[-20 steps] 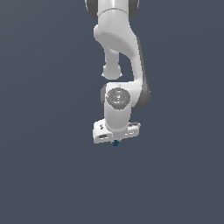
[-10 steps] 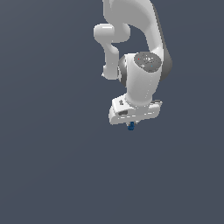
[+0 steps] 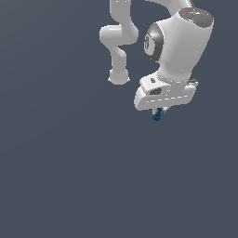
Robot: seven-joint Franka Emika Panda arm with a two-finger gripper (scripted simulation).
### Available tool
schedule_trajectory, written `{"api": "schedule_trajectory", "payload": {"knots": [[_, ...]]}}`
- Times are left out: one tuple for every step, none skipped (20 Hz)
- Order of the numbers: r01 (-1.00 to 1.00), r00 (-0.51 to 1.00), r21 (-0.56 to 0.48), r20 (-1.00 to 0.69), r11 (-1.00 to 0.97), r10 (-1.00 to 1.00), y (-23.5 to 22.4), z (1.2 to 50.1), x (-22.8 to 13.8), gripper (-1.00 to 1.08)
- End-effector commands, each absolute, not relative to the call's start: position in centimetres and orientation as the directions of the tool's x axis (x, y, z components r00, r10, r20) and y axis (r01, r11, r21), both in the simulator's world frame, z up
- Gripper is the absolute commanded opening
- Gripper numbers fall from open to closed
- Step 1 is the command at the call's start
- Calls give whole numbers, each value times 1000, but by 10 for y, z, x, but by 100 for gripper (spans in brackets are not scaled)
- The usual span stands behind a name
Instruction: Pick up the object and move it to a goal position.
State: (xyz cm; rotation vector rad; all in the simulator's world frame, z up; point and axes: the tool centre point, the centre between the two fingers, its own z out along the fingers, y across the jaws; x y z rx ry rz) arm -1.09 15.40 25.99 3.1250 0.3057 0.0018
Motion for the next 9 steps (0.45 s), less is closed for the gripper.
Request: {"api": "schedule_trajectory", "payload": {"knots": [[193,981,2,0,-981,193,166,275,-18,-100],[192,981,1,0,-981,192,170,279,-20,-100],[192,981,1,0,-981,192,173,283,-21,-100],[192,981,1,0,-981,192,176,287,-23,-100],[192,981,1,0,-981,192,178,290,-23,-100],[192,981,1,0,-981,192,180,292,-24,-100],[192,981,0,0,-981,192,181,293,-24,-100],[192,981,0,0,-981,192,182,294,-25,-100],[192,981,0,0,-981,192,182,294,-25,-100]]}}
